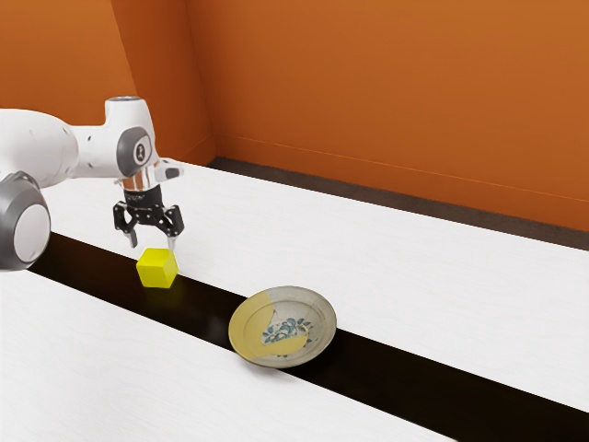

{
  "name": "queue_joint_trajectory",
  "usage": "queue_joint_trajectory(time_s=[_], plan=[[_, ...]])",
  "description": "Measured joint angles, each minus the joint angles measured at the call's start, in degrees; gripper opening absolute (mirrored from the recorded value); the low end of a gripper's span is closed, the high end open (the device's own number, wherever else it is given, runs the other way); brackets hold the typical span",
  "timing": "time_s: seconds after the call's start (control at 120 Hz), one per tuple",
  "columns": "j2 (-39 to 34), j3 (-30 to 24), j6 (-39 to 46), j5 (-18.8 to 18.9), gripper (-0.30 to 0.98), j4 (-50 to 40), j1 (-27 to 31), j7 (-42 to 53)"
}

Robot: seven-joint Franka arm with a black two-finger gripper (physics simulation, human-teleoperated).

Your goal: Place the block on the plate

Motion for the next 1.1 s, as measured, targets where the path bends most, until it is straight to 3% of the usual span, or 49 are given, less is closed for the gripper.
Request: queue_joint_trajectory(time_s=[0.542, 0.792, 1.1], plan=[[5.1, -0.2, 0.6, -1.6, 0.68, 0.1, 0.9, 0.2], [5.0, -0.2, 0.4, -1.9, 0.43, 0.2, 0.9, 0.3], [0.0, 0.0, -0.8, -0.8, 0.38, 1.0, 0.8, 0.1]])
